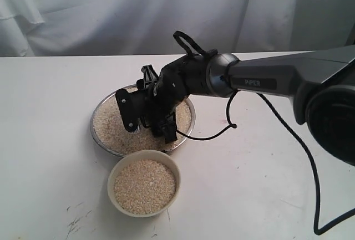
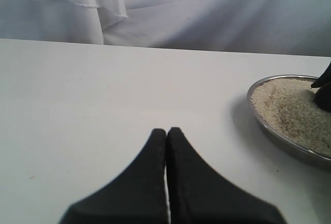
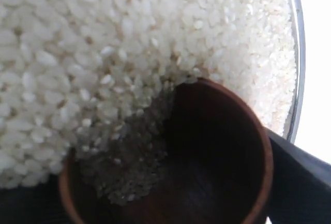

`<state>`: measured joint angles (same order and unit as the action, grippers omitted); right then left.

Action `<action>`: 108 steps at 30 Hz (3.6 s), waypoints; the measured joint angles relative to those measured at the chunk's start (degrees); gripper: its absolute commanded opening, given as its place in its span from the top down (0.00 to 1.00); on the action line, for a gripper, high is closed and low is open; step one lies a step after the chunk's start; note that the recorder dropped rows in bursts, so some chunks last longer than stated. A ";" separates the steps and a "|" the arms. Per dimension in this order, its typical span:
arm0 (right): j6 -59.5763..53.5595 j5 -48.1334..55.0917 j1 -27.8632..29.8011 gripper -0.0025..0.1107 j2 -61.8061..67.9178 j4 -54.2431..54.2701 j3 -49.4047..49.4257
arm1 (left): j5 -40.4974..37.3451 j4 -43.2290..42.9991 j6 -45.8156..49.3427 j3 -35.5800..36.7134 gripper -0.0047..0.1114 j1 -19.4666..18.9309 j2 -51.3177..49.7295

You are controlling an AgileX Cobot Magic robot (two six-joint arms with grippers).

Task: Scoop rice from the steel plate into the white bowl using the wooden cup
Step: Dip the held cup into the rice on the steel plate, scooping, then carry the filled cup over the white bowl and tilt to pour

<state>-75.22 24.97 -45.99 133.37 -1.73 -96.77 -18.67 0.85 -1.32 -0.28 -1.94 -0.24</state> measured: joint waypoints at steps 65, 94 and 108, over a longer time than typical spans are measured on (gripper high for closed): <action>-18.55 8.77 5.42 0.98 1.41 32.55 -4.91 | 0.00 0.00 0.00 0.00 0.96 0.00 0.00; -13.36 29.59 5.78 0.98 -12.98 14.35 -4.91 | 0.00 0.00 0.00 0.00 0.96 0.00 0.00; -1.26 36.98 -5.96 0.98 -13.78 -7.42 -0.55 | 0.00 0.00 0.00 0.00 0.96 0.00 0.00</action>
<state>-76.48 61.95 -51.94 119.59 -9.15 -97.32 -18.67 0.85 -1.32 -0.28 -1.94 -0.24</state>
